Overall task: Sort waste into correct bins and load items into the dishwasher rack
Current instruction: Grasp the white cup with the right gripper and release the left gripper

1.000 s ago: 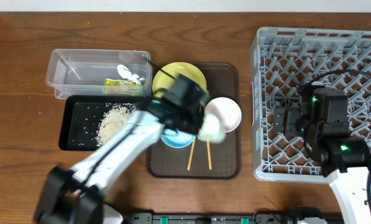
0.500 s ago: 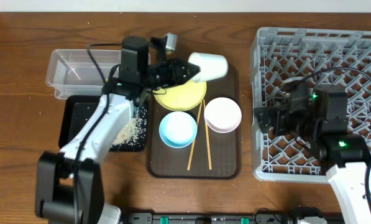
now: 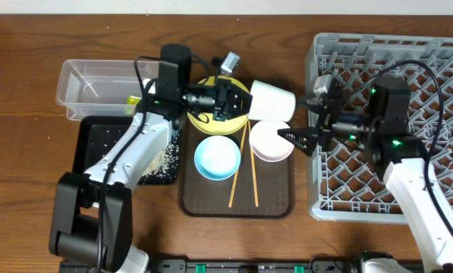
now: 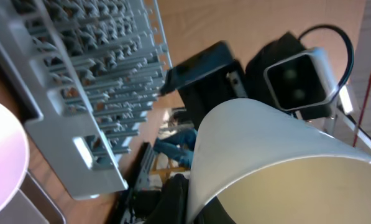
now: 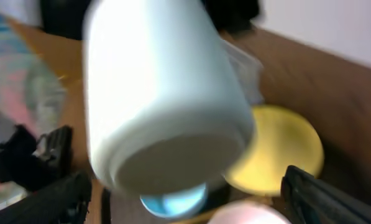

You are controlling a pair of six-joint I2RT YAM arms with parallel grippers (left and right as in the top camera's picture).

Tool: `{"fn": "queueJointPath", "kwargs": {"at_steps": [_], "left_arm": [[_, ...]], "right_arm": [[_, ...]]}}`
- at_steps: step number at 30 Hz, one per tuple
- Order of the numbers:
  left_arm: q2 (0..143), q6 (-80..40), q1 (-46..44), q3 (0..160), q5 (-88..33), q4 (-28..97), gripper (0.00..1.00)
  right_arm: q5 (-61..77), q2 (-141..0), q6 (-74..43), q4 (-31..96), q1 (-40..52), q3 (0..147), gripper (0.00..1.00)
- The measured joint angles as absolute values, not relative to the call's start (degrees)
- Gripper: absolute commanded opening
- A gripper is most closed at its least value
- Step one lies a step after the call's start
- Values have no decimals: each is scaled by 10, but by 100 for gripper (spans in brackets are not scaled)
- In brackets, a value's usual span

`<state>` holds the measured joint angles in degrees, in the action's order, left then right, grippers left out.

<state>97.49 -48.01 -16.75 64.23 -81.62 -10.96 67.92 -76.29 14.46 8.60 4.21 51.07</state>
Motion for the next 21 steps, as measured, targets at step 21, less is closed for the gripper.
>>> {"fn": "queueJointPath", "kwargs": {"at_steps": [21], "left_arm": [[975, -488, -182, 642, -846, -109, 6]], "right_arm": [[782, -765, 146, -17, 42, 511, 77]]}}
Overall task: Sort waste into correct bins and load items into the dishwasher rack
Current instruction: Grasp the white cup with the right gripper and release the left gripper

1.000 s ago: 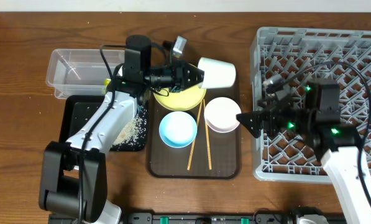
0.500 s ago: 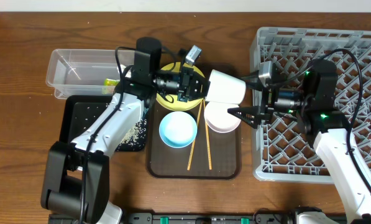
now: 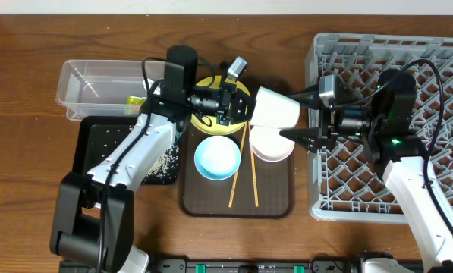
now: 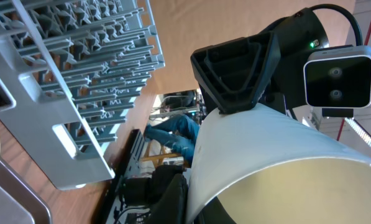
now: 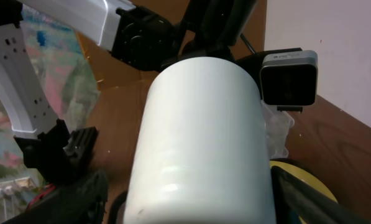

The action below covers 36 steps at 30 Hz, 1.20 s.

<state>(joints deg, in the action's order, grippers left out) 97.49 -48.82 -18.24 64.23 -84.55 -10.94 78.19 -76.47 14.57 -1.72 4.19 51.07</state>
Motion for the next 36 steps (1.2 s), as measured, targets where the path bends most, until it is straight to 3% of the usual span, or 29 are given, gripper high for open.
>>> {"fn": "queueJointPath", "kwargs": {"at_steps": [11, 19, 21, 22, 25, 30, 36], "left_arm": [[975, -495, -201, 642, -843, -109, 6], [975, -495, -200, 642, -841, -109, 7], [975, -495, -200, 642, -841, -109, 17], [975, -496, -201, 642, -841, -110, 29], [975, -491, -202, 642, -835, -118, 40], [975, -442, -203, 642, -781, -90, 43], [972, -341, -203, 644, -622, 40, 43]], "right_arm": [[787, -765, 145, -18, 37, 511, 59], [784, -765, 143, -18, 37, 511, 56], [784, -765, 143, -18, 37, 511, 55], [786, -765, 143, -17, 37, 511, 55], [790, -765, 137, -16, 37, 511, 50], [784, -765, 102, -7, 37, 511, 33], [717, -769, 45, 6, 37, 511, 29]]}}
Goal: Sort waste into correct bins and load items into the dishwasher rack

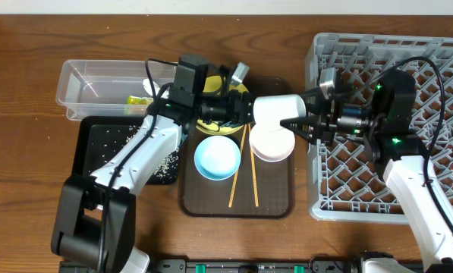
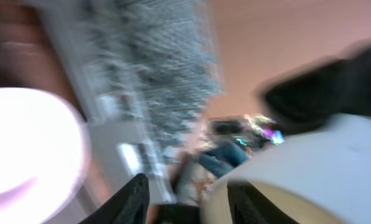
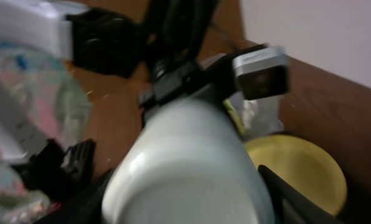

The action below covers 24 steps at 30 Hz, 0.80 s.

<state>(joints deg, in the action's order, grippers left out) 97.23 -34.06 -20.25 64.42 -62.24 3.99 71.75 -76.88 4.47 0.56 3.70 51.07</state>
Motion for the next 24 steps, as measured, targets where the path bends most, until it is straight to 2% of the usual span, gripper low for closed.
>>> {"fn": "queueJointPath", "kwargs": {"at_steps": [5, 14, 19, 24], "left_arm": [[972, -284, -173, 644, -504, 101, 43], [890, -223, -103, 644, -438, 196, 43], [814, -187, -79, 644, -372, 309, 44], [748, -164, -73, 644, -256, 409, 44]], "right_arm": [[649, -768, 19, 63, 37, 511, 17], [525, -767, 7, 100, 37, 511, 15], [389, -743, 8, 212, 37, 536, 11], [217, -720, 16, 351, 29, 614, 6]]}}
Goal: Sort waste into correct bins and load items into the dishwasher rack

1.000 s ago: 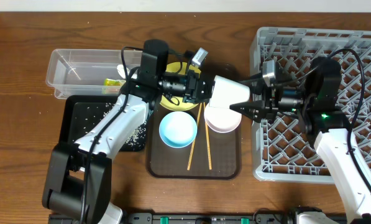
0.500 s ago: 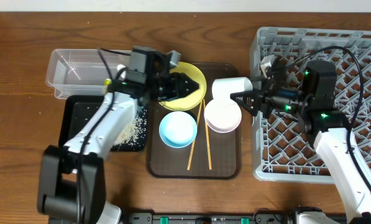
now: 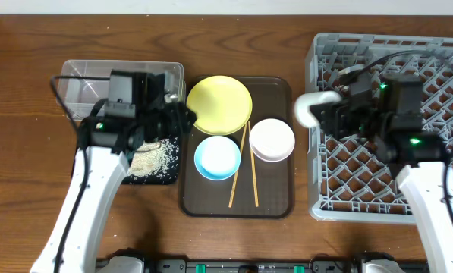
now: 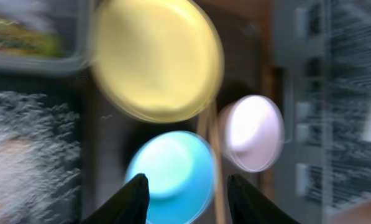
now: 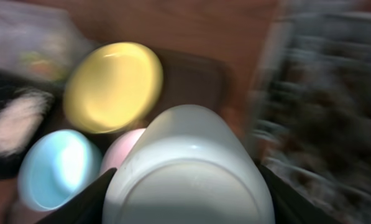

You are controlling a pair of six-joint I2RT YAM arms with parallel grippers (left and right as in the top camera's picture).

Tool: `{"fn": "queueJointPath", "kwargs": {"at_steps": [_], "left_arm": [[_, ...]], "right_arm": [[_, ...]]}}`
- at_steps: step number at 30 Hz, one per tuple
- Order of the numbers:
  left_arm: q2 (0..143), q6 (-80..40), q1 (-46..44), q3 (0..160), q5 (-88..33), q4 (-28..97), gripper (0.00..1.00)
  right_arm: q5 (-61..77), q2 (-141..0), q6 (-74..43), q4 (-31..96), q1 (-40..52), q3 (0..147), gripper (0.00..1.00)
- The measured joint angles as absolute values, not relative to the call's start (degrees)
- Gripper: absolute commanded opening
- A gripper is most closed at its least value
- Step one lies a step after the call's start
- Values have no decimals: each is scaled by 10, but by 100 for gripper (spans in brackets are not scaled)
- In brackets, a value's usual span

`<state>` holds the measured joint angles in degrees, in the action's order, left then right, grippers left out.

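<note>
A white cup (image 3: 311, 107) hangs sideways at the left edge of the grey dishwasher rack (image 3: 438, 53), with my right gripper (image 3: 326, 115) shut on it. In the right wrist view the cup's base (image 5: 188, 171) fills the space between the fingers. My left gripper (image 3: 177, 121) is open and empty over the seam between the black bin and the brown tray; its fingertips (image 4: 135, 198) frame the blue bowl (image 4: 173, 171). On the tray lie a yellow plate (image 3: 219, 105), a blue bowl (image 3: 217, 157), a pink bowl (image 3: 272, 139) and two chopsticks (image 3: 241, 167).
The brown tray (image 3: 275, 208) sits mid-table. A black bin (image 3: 89, 163) holding spilled rice stands to its left, and a clear plastic bin (image 3: 78, 87) with some scraps lies behind that. The rack fills the right side of the table.
My left gripper has let go of the cup and now sits back left, open, near the black bin. My right gripper, still holding the cup, is now farther right at the rack's edge.
At first my left gripper held the cup out over the tray with my right gripper open near it. Then the right fingers stood on either side of the cup, then closed on it. Now the right holds it alone at the rack.
</note>
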<state>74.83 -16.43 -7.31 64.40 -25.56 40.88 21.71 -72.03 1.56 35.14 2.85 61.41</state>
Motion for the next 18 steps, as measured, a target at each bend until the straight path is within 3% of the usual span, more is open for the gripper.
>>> {"fn": "queueJointPath", "kwargs": {"at_steps": [9, 18], "left_arm": [[699, -158, -72, 644, -152, 436, 44], [700, -154, -72, 644, -135, 436, 44]], "right_arm": [[-43, -714, -40, 531, -20, 675, 3], [-108, -715, -70, 581, -128, 672, 3]]}}
